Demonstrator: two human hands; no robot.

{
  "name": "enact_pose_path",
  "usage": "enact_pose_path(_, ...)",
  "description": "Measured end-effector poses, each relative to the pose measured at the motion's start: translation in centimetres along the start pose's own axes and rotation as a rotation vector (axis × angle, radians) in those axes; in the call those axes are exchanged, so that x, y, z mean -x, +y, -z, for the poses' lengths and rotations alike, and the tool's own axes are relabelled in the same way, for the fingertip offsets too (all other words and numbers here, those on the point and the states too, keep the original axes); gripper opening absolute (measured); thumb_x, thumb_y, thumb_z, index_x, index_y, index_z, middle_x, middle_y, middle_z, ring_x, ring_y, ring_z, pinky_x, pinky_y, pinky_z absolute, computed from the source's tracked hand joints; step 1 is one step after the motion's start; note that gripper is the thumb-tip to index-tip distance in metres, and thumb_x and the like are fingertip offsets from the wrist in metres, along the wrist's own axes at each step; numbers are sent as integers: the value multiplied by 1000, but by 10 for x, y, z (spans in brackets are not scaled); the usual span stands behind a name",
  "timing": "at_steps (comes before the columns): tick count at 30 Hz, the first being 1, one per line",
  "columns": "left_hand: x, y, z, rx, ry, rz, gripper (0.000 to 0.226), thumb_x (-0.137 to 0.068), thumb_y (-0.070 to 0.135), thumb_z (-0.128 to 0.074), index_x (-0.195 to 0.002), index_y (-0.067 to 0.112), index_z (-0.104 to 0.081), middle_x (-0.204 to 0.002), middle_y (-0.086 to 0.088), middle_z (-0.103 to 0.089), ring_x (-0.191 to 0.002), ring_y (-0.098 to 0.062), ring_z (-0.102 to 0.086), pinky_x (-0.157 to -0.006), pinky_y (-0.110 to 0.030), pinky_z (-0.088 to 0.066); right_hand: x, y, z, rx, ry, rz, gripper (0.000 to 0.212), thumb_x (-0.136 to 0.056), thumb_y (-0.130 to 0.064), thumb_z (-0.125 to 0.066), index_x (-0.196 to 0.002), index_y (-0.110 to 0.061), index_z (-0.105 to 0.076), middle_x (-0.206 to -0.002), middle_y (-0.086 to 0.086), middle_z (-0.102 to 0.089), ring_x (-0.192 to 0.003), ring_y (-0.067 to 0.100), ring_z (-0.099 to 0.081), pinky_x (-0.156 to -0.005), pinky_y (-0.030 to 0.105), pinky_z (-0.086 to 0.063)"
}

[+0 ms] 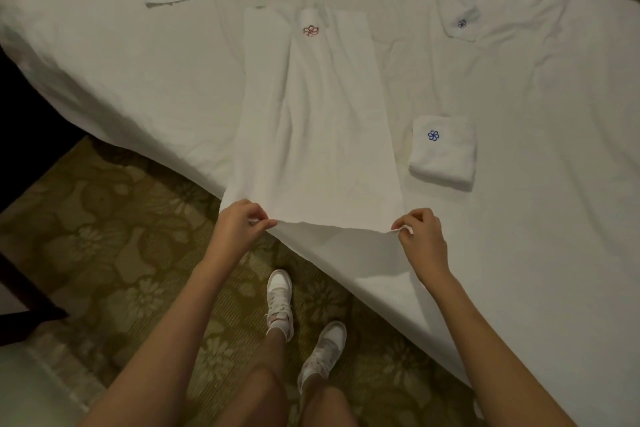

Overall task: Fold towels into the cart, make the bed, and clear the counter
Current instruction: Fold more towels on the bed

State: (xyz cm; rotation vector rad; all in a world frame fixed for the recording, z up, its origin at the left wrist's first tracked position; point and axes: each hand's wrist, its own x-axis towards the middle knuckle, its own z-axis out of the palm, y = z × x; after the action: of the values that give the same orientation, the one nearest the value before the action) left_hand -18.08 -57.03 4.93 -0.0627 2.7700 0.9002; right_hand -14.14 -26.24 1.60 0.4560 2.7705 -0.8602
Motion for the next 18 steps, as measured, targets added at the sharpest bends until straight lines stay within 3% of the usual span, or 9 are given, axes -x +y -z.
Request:
enact_pose_path(5,-3,2,4,-4,-19,-9,14,-80,17,-74,-80,5,-65,-102,-10,-67,-97,-24,-60,-81,-29,-41,-4,0,10,3,5,-3,18,-98,-17,-49,-105,-18,-65,-105,-2,-62,-108,17,-47,-69,30,-36)
enact_pose_path(7,-6,-6,7,6,-104,32,10,-81,7,-71,-89,6,-66,-108,-10,-66,-101,-25,-59,-82,-27,-42,-6,3,15,-35,-19,-6,15,-97,-18,-51,-100,-15,-66,-104,0,-62,-106,19,-48,-71,31,-38)
enact_pose_path(9,-7,-18,10,4,-164,59,19,-80,-4,-68,-96,7,-69,-115,-11,-65,-108,-25,-59,-86,-24,-41,-9,7,20,-165,-109,-24,13,-95,-14,-52,-96,-10,-65,-102,4,-61,-102,23,-54,-79,35,-45)
enact_pose_path(12,-15,-25,11,-5,-140,83,30,-82,-13,-61,-104,4,-70,-116,-13,-65,-110,-26,-60,-91,-23,-41,-16,1,30,-267,-195,-23,11,-94,-10,-53,-88,-9,-62,-87,8,-64,-87,28,-61,-82,39,-50)
enact_pose_path(14,-29,-21,14,2,-86,102,22,-86,-6,-59,-104,2,-71,-106,-13,-69,-96,-23,-63,-81,-17,-44,-28,-5,33,-284,-140,7,10,-93,-10,-56,-86,-12,-63,-81,4,-65,-82,25,-62,-77,33,-47)
enact_pose_path(16,-47,-16,19,22,-48,113,15,-90,6,-61,-99,5,-73,-97,-10,-70,-84,-22,-63,-62,-8,-44,-46,-15,36,-330,-67,10,8,-91,-12,-59,-85,-14,-64,-78,-1,-64,-77,21,-61,-77,36,-50)
enact_pose_path(18,-70,-15,27,34,-21,126,15,-90,14,-62,-97,7,-73,-97,-9,-70,-89,-23,-63,-64,-15,-47,-69,-30,38,-383,-12,-14,7,-91,-13,-60,-87,-16,-65,-78,-5,-64,-72,15,-59,-75,42,-55)
